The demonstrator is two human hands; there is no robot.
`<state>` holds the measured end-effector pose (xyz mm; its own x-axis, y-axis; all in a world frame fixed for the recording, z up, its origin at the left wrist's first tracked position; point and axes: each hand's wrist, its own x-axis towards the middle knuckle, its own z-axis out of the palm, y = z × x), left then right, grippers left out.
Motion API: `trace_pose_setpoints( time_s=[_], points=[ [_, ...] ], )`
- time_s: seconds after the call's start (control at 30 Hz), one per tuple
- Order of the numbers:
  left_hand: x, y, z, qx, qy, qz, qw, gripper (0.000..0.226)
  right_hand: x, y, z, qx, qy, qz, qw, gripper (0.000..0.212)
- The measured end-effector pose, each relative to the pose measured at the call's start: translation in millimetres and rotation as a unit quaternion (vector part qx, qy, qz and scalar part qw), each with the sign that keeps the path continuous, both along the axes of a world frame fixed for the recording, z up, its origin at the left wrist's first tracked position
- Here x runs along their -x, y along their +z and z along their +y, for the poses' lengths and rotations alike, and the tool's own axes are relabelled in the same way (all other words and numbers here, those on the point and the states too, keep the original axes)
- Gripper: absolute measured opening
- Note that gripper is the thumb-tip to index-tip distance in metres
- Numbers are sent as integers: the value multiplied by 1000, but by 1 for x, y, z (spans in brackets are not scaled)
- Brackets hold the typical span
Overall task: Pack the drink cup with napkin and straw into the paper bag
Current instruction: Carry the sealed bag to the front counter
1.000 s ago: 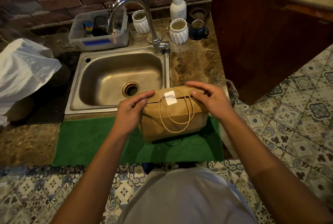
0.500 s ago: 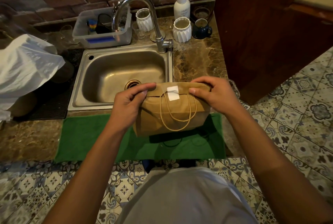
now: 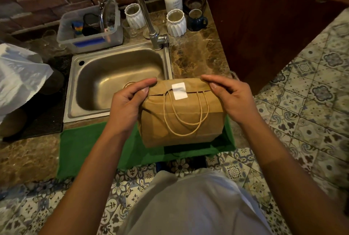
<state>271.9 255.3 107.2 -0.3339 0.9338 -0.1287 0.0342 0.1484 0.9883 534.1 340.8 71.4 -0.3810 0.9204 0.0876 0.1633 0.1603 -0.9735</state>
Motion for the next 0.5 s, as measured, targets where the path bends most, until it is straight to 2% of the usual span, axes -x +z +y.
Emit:
trace_pose_setpoints(
  time_s=[0.27, 0.5],
  points=[
    [-2, -8, 2, 29, -134, -26, 990, 35, -13, 9, -77, 9, -155, -20, 988, 32],
    [-34, -12, -12, 25, -318, -18, 948, 45, -28, 11, -192, 10, -335, -37, 941, 32]
  ],
)
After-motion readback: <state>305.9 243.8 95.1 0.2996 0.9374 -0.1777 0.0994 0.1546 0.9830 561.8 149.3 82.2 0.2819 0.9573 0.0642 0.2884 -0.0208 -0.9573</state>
